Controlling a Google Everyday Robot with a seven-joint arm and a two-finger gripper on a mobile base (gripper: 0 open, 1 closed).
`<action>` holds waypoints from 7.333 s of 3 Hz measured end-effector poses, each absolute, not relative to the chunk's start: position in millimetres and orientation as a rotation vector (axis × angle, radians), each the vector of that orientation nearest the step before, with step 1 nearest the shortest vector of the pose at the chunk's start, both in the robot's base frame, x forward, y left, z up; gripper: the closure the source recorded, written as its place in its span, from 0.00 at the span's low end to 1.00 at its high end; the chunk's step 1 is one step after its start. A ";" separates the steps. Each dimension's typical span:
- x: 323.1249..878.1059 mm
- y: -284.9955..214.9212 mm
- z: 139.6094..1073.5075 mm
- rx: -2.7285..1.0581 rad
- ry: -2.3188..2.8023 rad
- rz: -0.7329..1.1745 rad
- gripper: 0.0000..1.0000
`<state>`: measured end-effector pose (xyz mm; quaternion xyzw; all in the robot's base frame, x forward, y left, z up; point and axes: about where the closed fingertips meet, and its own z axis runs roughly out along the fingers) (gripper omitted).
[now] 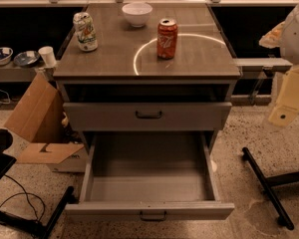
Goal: Place 7up can into middle drawer
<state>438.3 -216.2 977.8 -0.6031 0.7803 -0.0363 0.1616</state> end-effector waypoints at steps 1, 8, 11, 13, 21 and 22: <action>439.2 -215.8 977.5 -1.720 2.223 -0.104 0.00; 605.3 -100.5 981.4 -0.972 1.796 0.175 0.00; 714.5 0.3 1015.7 -0.926 1.497 0.407 0.00; 788.6 86.2 982.8 -0.812 1.549 0.502 0.00; 870.5 223.0 907.0 -0.839 1.664 0.515 0.39; 870.4 223.2 906.9 -0.840 1.664 0.515 0.62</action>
Offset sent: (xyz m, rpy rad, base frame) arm 0.0485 0.0210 -0.0171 0.1474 -0.1742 0.0464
